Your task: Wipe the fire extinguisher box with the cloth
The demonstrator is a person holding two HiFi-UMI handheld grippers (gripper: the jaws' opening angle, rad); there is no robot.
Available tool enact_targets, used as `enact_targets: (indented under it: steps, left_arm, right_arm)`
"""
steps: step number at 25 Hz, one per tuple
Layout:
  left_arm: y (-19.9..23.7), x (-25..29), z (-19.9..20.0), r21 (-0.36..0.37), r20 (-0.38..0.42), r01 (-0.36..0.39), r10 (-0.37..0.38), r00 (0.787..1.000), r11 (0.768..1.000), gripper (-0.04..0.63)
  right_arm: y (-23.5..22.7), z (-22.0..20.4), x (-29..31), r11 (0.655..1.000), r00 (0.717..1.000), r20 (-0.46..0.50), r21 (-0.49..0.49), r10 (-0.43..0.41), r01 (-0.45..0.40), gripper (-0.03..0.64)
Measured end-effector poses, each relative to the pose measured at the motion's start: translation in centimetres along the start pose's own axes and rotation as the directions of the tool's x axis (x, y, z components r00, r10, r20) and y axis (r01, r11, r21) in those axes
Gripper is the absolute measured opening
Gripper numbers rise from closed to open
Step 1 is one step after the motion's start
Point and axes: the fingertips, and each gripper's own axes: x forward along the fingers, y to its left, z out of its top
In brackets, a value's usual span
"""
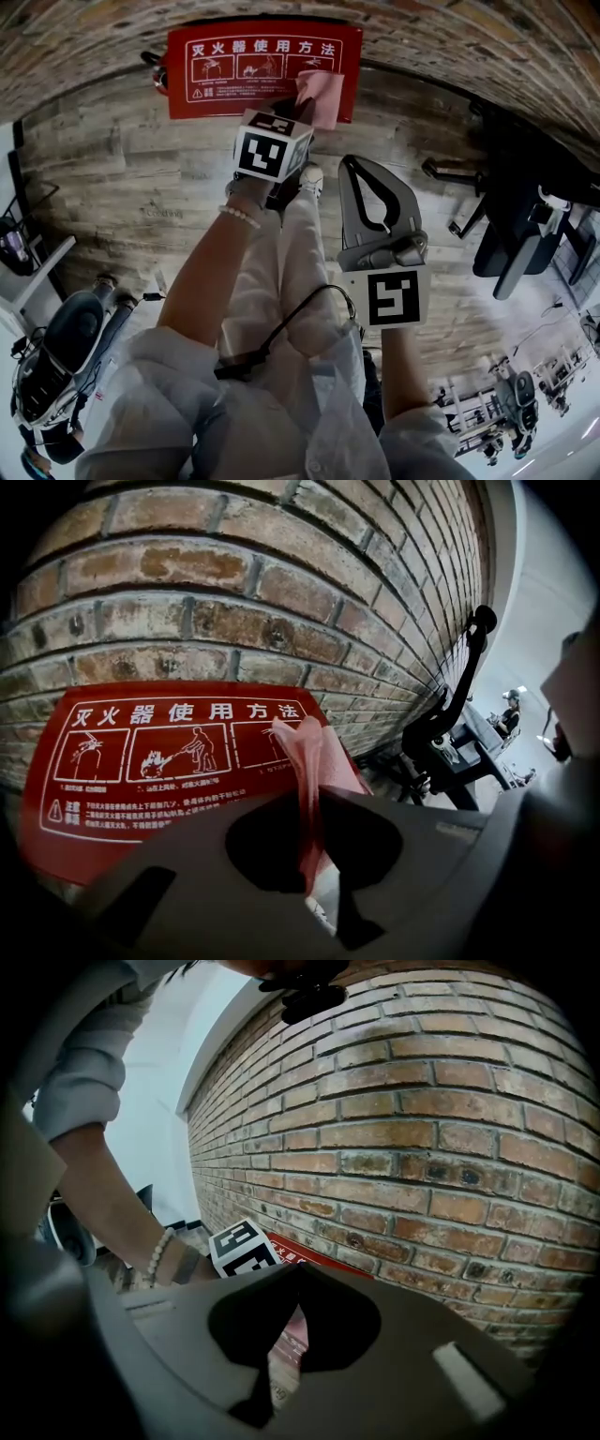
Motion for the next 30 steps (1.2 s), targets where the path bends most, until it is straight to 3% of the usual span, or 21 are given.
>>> enact_targets:
  steps: [30]
  left_arm:
    - [11.1, -7.1, -2.9, -0.067, 0.036, -0.134, 0.137, 0.990, 0.989, 0.011]
  right_arm:
    - [7.3, 2.7, 3.9, 0.990, 0.995, -0.006, -0.093, 0.101, -0.101, 0.003]
